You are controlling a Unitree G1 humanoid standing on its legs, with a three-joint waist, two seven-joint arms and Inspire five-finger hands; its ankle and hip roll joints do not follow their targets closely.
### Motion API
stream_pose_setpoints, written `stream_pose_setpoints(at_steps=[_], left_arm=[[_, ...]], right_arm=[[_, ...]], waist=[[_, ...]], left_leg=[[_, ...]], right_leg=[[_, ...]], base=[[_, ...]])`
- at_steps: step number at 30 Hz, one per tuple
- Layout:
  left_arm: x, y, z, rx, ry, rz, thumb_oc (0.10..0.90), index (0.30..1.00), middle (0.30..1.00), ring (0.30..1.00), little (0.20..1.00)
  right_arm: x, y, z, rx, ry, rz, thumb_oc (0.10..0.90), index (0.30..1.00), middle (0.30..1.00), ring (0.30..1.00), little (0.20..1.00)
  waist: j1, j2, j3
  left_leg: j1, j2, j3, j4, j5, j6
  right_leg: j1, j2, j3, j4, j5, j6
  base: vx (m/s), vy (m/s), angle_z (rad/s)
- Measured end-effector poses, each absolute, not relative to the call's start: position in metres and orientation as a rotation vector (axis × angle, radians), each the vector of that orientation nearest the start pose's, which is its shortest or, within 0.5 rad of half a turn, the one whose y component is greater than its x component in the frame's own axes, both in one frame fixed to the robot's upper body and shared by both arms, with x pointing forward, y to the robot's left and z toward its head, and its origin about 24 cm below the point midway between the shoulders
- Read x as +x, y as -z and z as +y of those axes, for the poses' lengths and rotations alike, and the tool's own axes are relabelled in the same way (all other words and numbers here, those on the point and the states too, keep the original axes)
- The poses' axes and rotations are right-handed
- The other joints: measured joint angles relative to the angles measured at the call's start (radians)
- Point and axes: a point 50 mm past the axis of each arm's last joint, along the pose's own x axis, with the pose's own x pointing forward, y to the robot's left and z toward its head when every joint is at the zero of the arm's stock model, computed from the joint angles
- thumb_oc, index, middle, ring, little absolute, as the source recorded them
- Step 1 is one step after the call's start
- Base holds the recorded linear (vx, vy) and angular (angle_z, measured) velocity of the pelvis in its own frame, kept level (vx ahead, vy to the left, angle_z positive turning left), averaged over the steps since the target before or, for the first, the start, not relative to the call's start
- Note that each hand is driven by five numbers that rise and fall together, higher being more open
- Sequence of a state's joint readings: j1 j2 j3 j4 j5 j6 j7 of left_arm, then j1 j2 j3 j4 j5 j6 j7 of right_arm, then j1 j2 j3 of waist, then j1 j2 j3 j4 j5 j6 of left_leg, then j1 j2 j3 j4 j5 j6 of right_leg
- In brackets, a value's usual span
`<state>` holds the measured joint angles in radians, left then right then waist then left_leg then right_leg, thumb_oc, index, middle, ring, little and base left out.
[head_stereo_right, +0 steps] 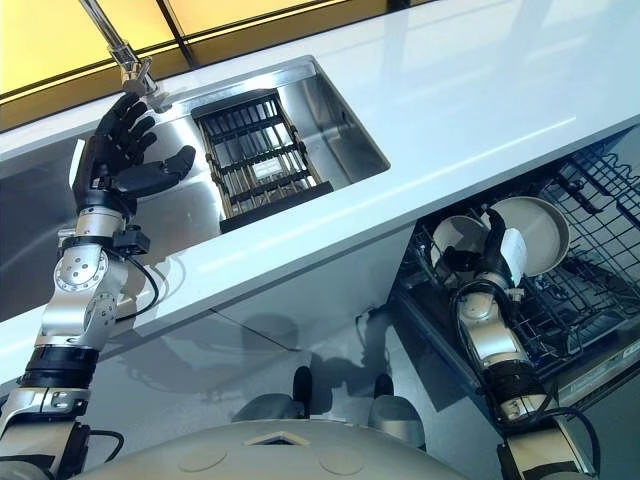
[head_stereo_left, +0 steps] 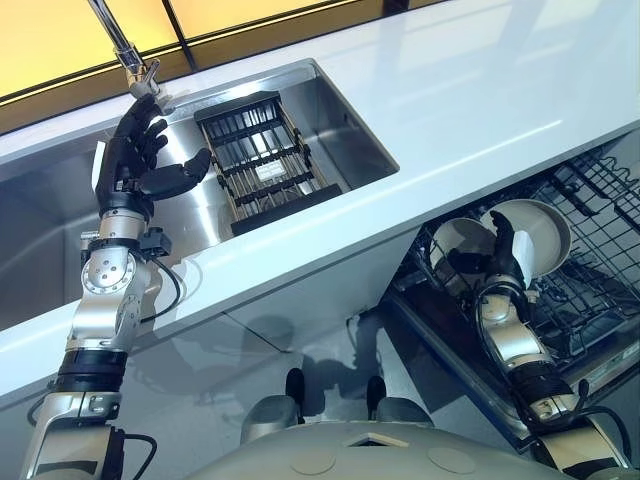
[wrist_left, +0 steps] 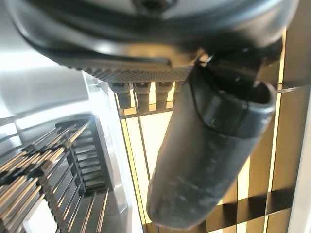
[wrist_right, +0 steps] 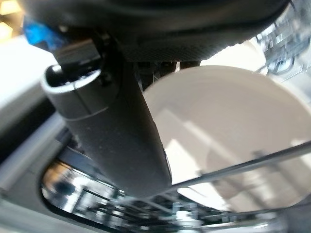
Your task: Pick up plates and place into dishwasher.
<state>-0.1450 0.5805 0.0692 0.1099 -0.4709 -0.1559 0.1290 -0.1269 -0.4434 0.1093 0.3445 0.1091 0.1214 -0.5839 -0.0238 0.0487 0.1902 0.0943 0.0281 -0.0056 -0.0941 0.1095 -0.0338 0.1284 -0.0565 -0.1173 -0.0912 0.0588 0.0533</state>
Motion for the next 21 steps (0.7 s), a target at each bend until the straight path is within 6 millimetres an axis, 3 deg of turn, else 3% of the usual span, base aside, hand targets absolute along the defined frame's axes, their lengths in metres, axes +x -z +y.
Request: stream_pose_setpoints(at_steps=[4, 10, 15, 18, 21], left_arm=[[0.275, -0.115, 0.276, 0.084, -0.205, -0.239, 0.800, 0.900, 0.900, 0.900, 0.900], [0.271, -0.111, 0.279, 0.086, -0.220, -0.224, 0.800, 0.900, 0.900, 0.900, 0.900], [0.265, -0.100, 0.280, 0.072, -0.237, -0.188, 0.800, 0.900, 0.900, 0.900, 0.900], [0.263, -0.098, 0.281, 0.073, -0.238, -0.181, 0.800, 0.900, 0.900, 0.900, 0.900], [0.264, -0.098, 0.280, 0.072, -0.233, -0.183, 0.800, 0.900, 0.900, 0.900, 0.900]], right_arm=[[0.264, -0.038, -0.264, -0.247, 0.673, 0.083, 0.800, 0.900, 0.900, 0.900, 0.900], [0.249, -0.055, -0.290, -0.113, 0.803, -0.042, 0.800, 0.900, 0.900, 0.900, 0.900], [0.220, -0.039, -0.300, -0.035, 0.909, -0.050, 0.800, 0.900, 0.900, 0.900, 0.900], [0.204, -0.015, -0.302, 0.018, 0.922, 0.045, 0.800, 0.900, 0.900, 0.900, 0.900], [0.189, 0.016, -0.308, 0.070, 0.923, 0.178, 0.800, 0.900, 0.900, 0.900, 0.900]], waist=[[-0.009, 0.004, 0.006], [-0.034, 0.003, 0.007], [-0.071, 0.003, 0.007], [-0.111, 0.003, 0.006], [-0.122, 0.003, 0.006]], left_leg=[[0.001, -0.001, 0.009, 0.000, -0.001, 0.001], [0.005, 0.000, 0.042, -0.001, -0.010, 0.002], [0.015, 0.002, 0.068, 0.000, -0.019, 0.001], [0.019, 0.002, 0.078, -0.001, -0.022, 0.001], [0.021, 0.005, 0.081, -0.001, -0.023, 0.000]], right_leg=[[-0.002, 0.000, 0.024, 0.000, 0.000, 0.000], [-0.014, 0.000, 0.054, 0.000, 0.000, 0.001], [-0.017, 0.002, 0.079, 0.000, 0.004, -0.004], [-0.017, 0.002, 0.084, 0.000, 0.004, -0.004], [-0.016, 0.003, 0.086, 0.000, 0.001, 0.001]], base=[[-0.03, 0.017, -0.06], [-0.01, 0.006, -0.15], [-0.02, 0.000, -0.16], [-0.02, -0.020, -0.09], [-0.02, -0.052, -0.03]])
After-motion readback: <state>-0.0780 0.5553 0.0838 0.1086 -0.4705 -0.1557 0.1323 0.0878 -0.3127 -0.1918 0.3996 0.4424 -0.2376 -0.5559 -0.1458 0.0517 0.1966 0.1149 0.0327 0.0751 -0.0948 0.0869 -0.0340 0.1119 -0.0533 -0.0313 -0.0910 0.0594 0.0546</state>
